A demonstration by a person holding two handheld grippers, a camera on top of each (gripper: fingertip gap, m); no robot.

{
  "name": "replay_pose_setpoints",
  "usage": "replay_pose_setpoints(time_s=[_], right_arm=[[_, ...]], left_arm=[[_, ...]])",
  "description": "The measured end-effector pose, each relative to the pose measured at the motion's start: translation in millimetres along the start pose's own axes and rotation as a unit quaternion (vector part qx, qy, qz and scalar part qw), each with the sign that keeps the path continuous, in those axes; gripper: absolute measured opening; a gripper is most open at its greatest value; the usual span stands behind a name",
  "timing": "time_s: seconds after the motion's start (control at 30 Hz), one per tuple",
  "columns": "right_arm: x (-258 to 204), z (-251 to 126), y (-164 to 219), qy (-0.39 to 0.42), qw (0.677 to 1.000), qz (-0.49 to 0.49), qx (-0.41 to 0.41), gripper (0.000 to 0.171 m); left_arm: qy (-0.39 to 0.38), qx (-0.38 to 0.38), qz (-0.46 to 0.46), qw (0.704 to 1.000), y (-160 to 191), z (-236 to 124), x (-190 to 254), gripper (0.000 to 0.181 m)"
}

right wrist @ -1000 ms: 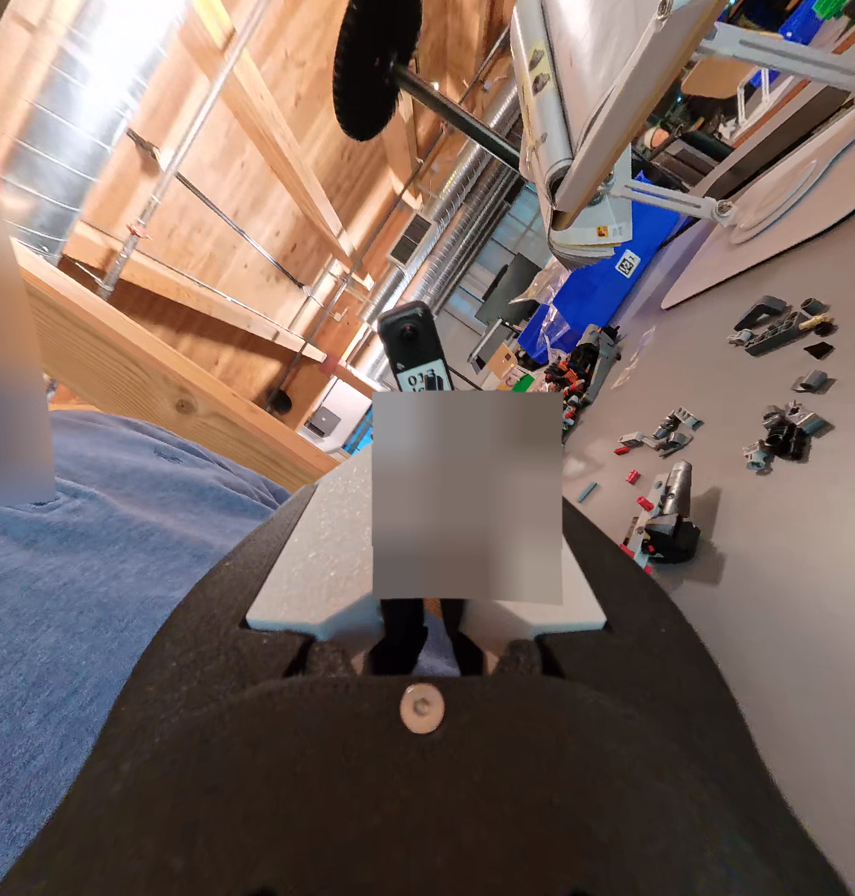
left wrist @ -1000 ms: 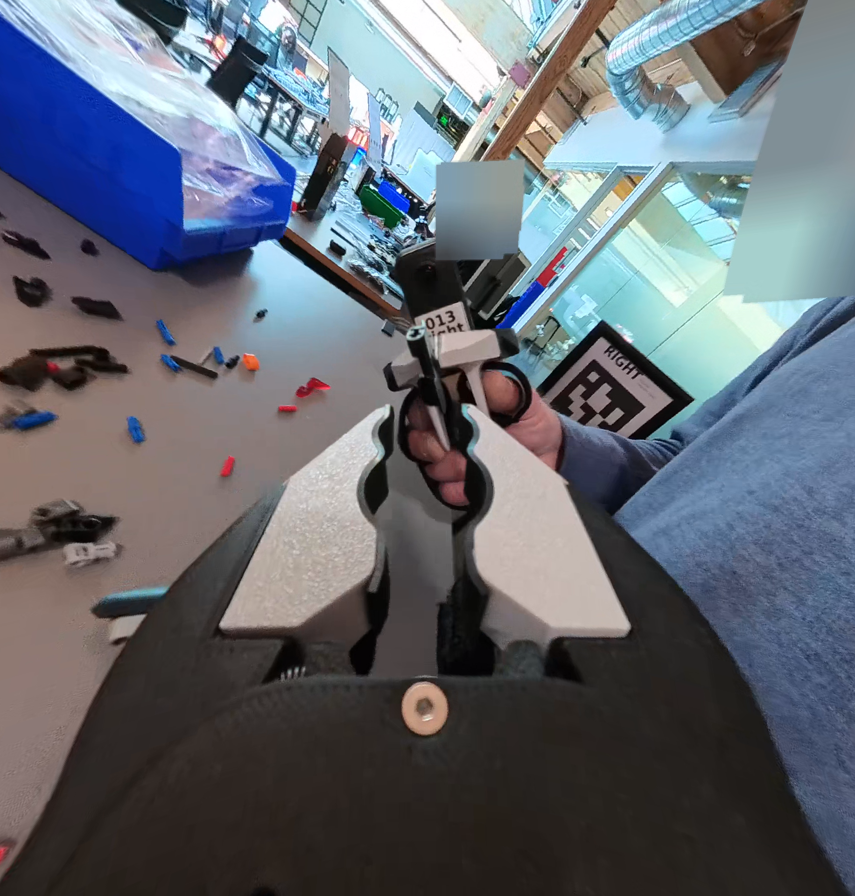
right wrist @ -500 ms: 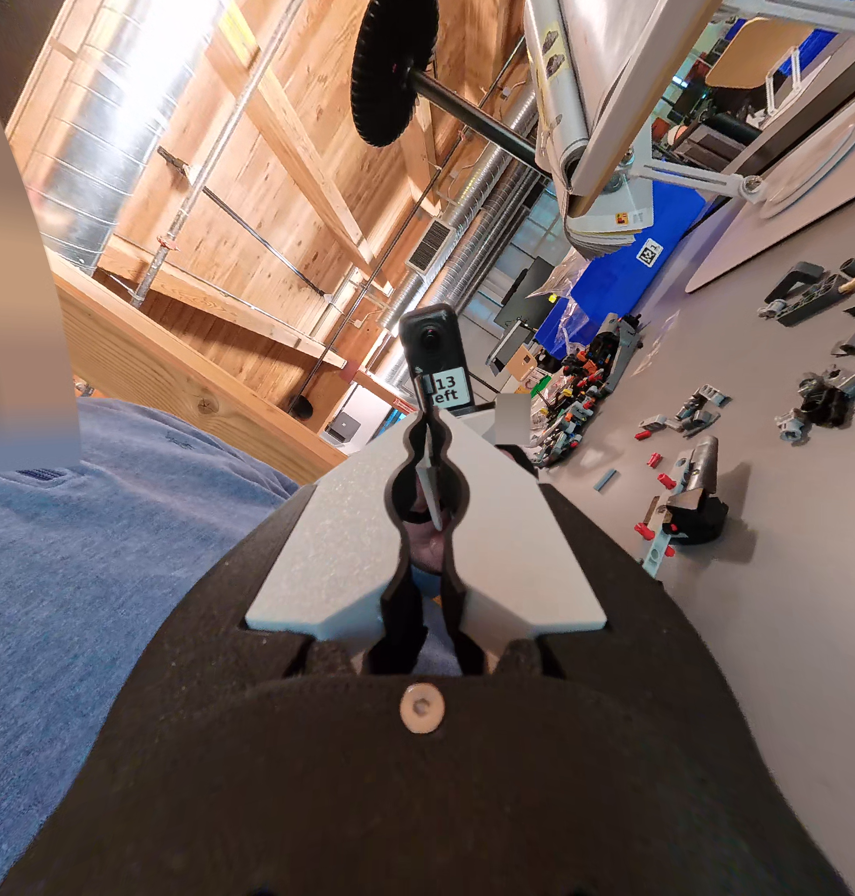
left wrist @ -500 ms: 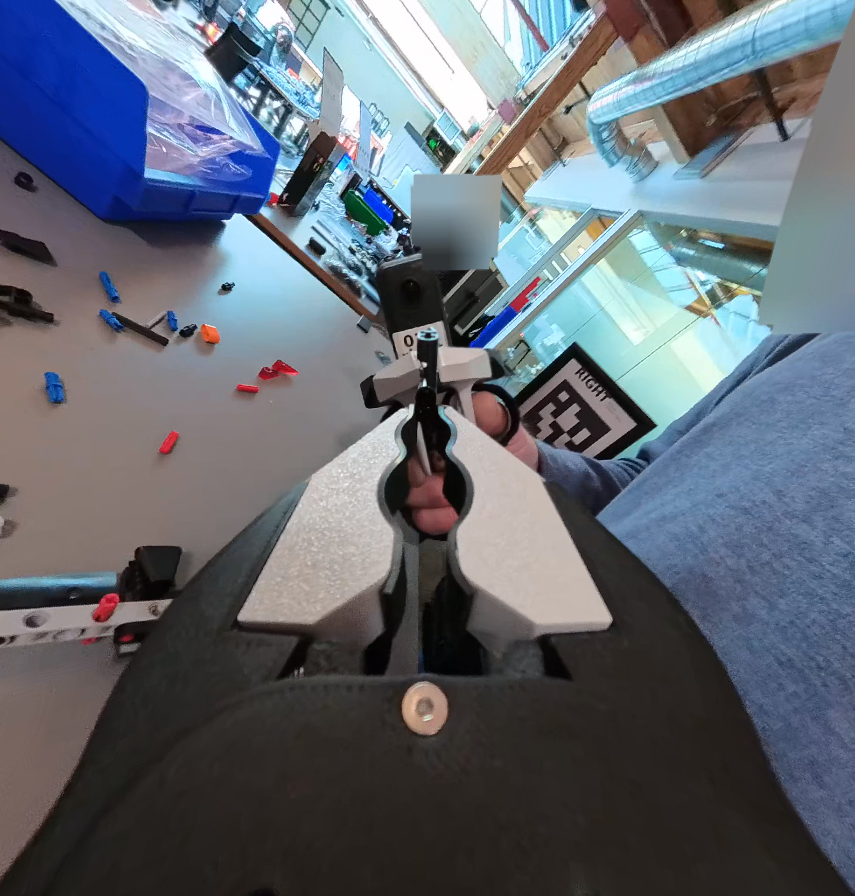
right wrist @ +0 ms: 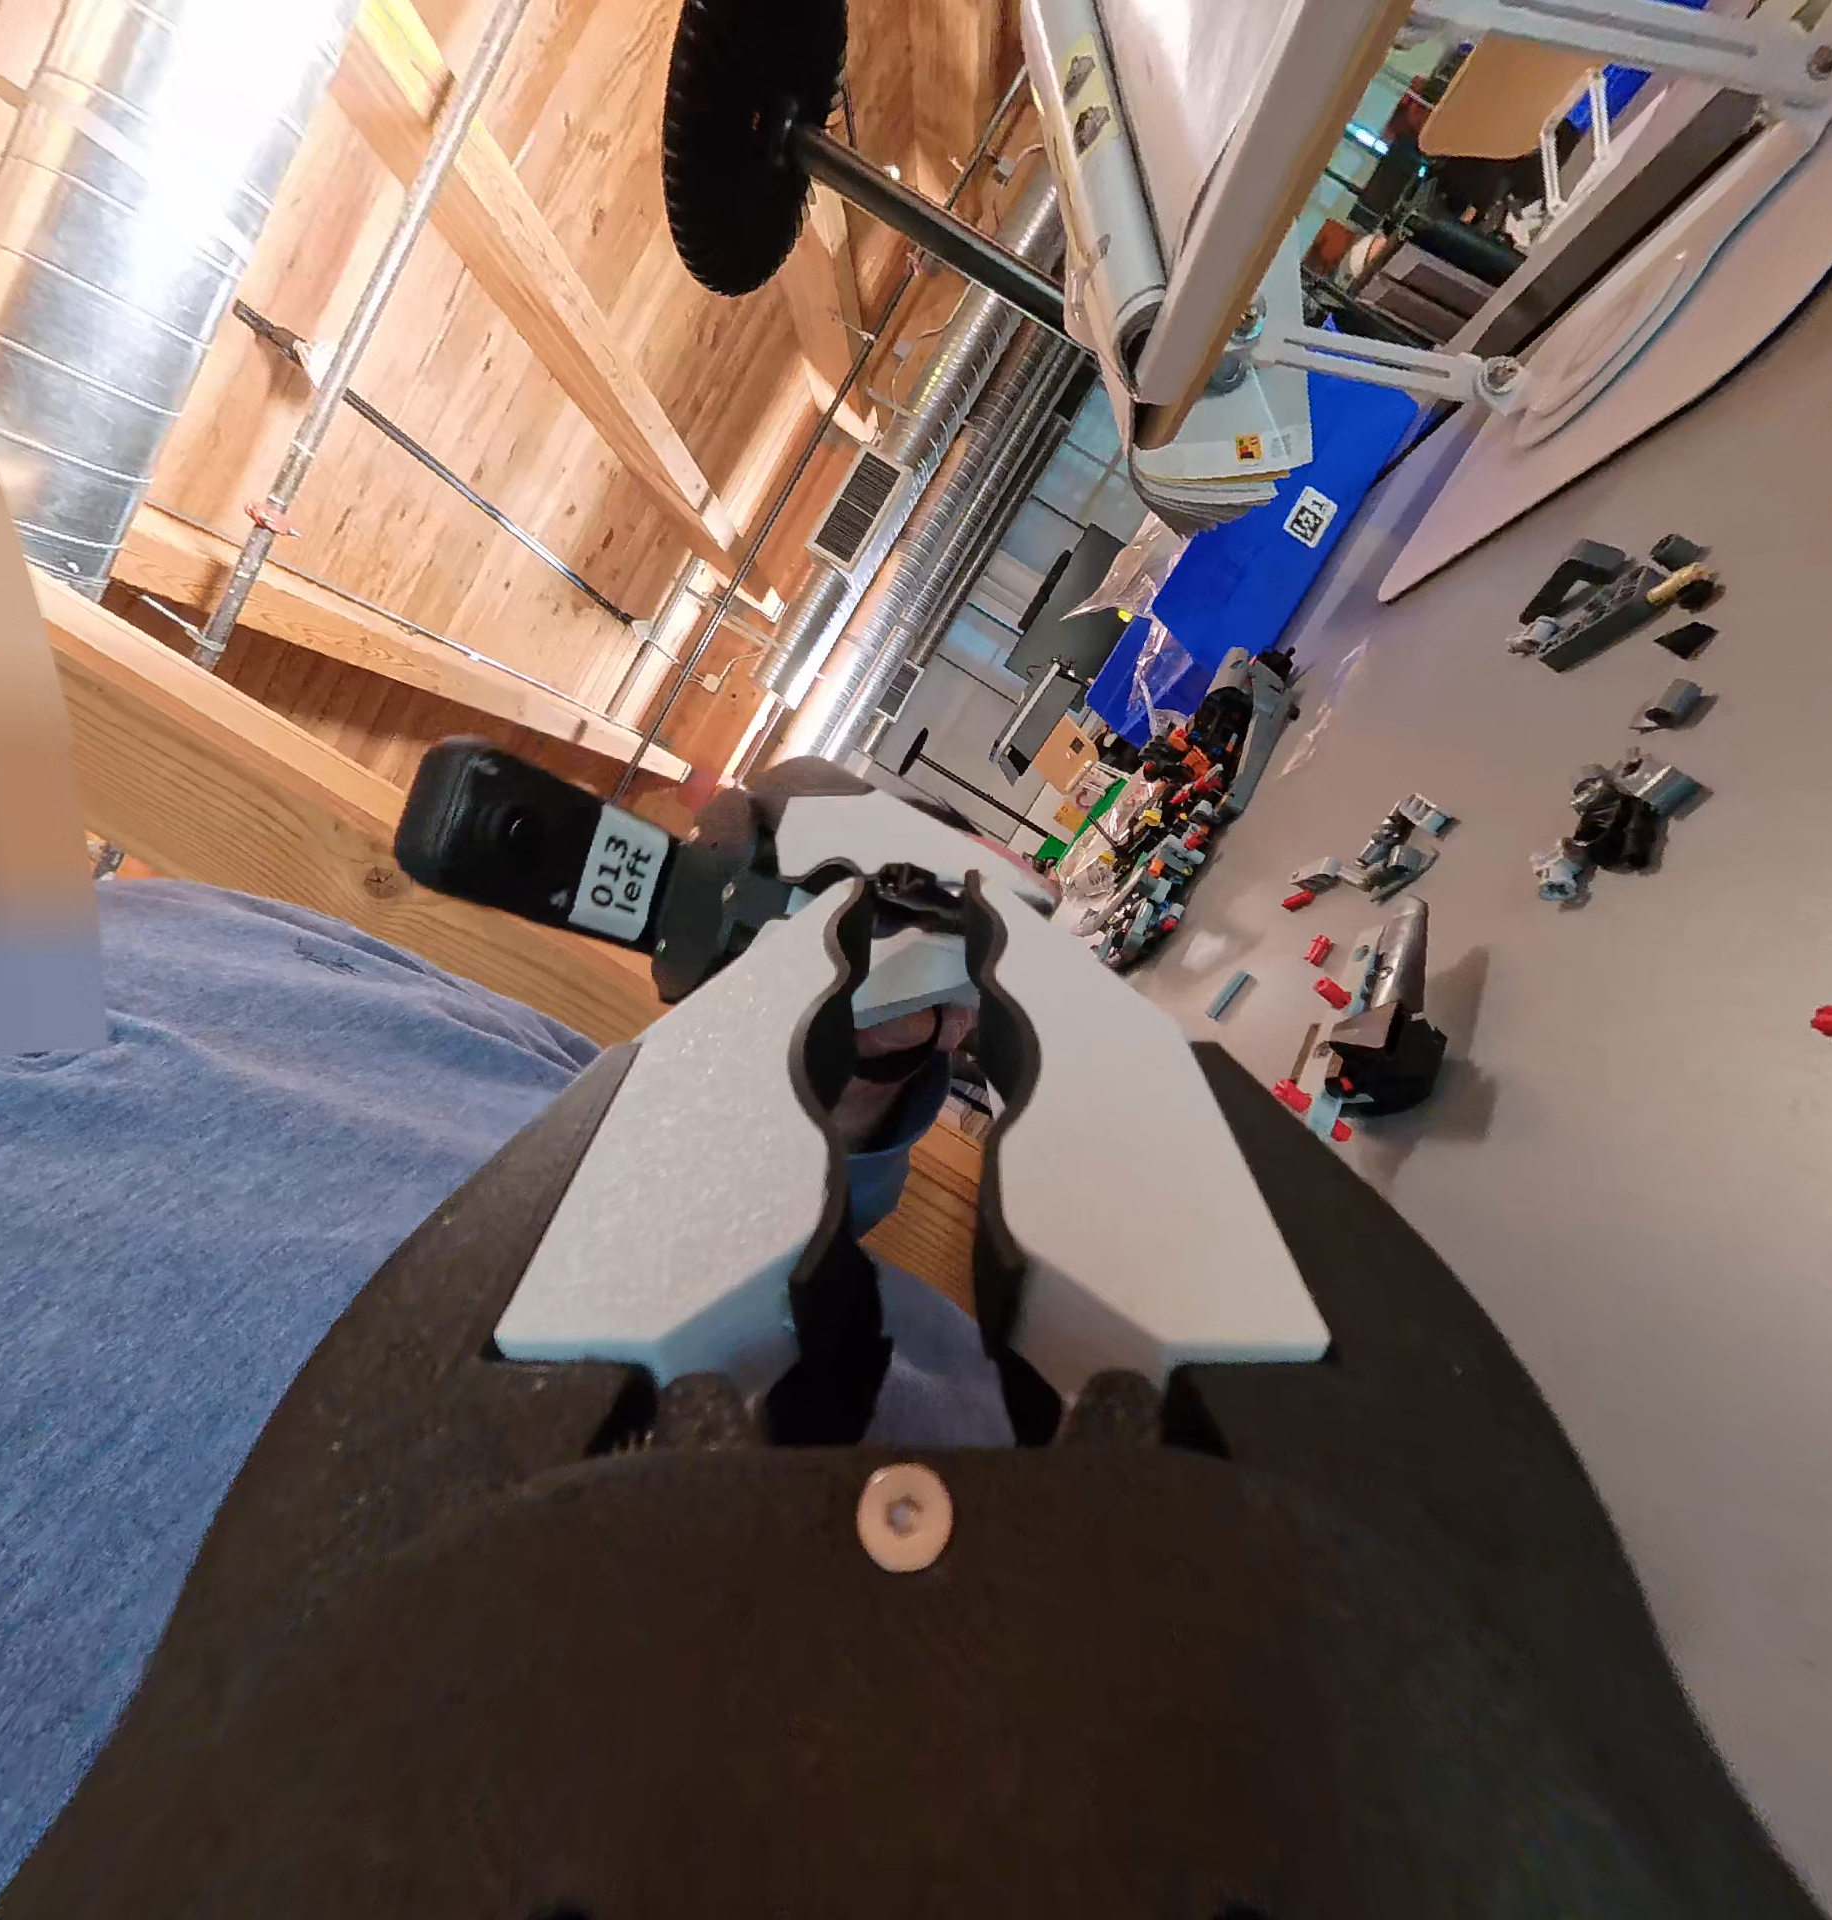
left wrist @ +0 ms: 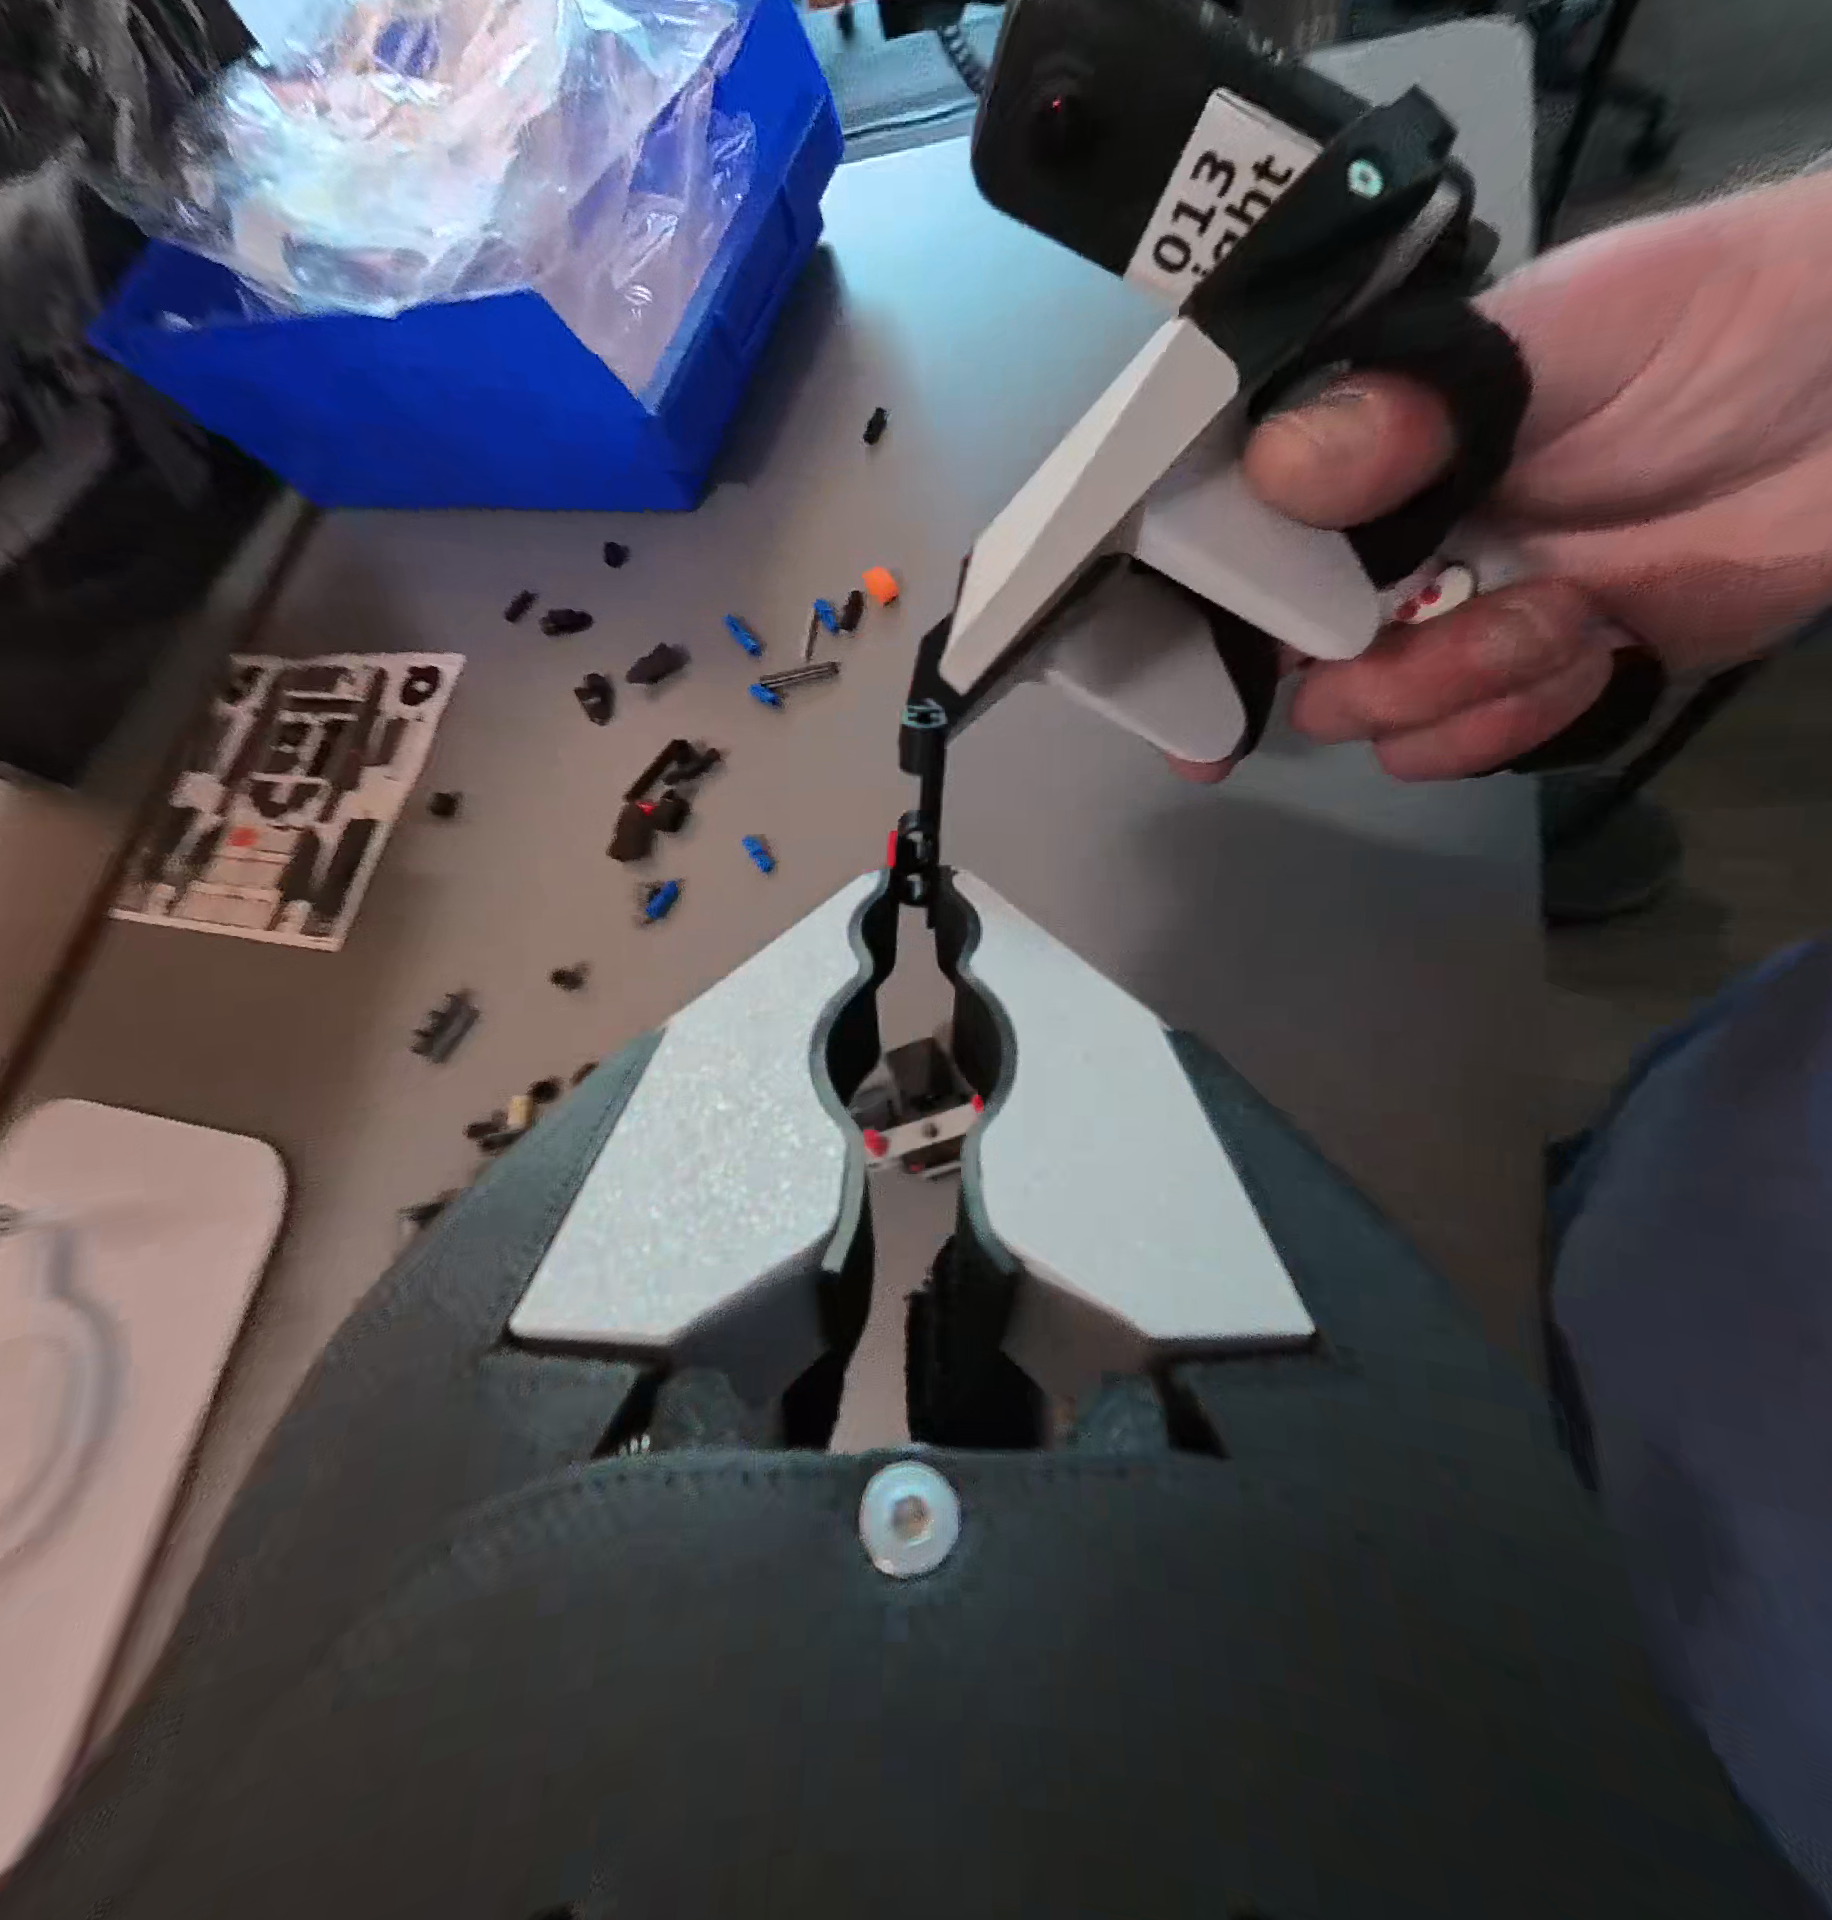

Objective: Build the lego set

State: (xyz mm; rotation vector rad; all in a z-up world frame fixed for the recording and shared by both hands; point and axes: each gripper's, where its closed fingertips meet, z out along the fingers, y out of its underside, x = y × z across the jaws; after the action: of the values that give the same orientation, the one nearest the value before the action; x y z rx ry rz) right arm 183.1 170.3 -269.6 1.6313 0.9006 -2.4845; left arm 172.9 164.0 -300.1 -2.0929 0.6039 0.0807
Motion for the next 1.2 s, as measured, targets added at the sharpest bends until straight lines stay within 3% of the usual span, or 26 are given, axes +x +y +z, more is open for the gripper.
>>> replay_pose_setpoints(time_s=[0.2,0.37,0.57,0.77,0.83,0.9,1.03,1.13,1.2], right_arm=[[8,0,8,0.009,0.999,0.028,-0.014,0.019],[6,0,8,0.022,0.999,-0.013,-0.022,0.019],[1,2,12,0.018,0.998,-0.043,-0.039,0.021],[-1,5,14,0.015,0.998,-0.051,-0.040,0.018],[-1,5,14,0.019,0.998,-0.055,-0.038,0.020],[-1,6,14,0.020,0.998,-0.057,-0.035,0.020],[-1,6,17,0.027,0.997,-0.066,-0.038,0.019],[-1,6,19,0.027,0.997,-0.061,-0.036,0.019],[1,7,22,0.028,0.997,-0.057,-0.035,0.019]], left_arm=[[-0.046,-0.019,0.118,0.992,6,0,-4,0.005],[-0.011,0.014,0.046,0.999,2,-2,-1,0.005],[-0.079,-0.003,0.161,0.984,5,-3,-6,0.005],[-0.097,0.008,0.190,0.977,3,-5,-3,0.005],[-0.067,0.030,0.132,0.989,3,-5,0,0.005],[-0.014,0.065,0.011,0.998,1,-8,2,0.005],[0.073,0.118,-0.164,0.977,-2,-15,7,0.005],[0.154,0.146,-0.291,0.933,-4,-19,16,0.005],[0.205,0.180,-0.398,0.876,-5,-24,15,0.005]])
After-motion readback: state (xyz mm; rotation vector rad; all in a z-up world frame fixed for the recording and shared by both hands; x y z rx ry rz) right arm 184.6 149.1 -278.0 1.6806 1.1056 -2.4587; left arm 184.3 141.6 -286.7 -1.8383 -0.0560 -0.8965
